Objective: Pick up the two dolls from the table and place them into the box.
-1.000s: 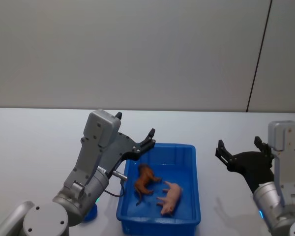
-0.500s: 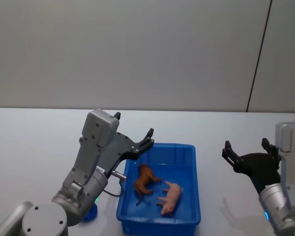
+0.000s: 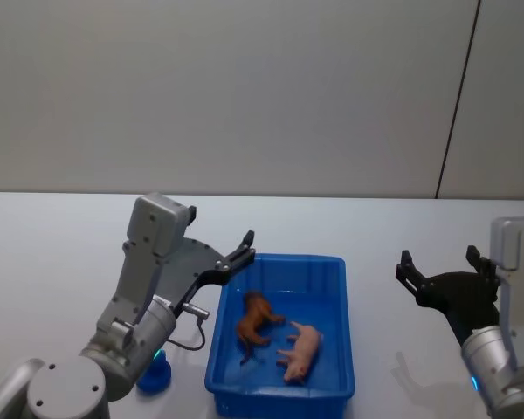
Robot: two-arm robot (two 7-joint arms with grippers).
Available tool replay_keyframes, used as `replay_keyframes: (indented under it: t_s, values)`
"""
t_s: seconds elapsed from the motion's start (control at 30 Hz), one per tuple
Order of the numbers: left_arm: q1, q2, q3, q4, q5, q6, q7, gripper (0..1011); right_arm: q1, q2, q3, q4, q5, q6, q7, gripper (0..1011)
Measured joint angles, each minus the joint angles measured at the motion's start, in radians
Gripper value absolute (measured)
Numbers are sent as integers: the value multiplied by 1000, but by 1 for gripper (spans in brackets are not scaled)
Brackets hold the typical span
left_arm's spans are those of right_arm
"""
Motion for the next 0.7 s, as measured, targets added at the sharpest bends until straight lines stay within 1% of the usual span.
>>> replay_keyframes:
  t_s: [0.37, 0.7]
  values:
    - [0, 8, -23, 37, -52, 50, 17, 1002, -1, 1, 1, -1, 1, 1, -2, 1001]
    - [14, 18, -42, 65, -102, 110, 42, 1002, -2, 1, 1, -2, 1, 1, -3, 1001]
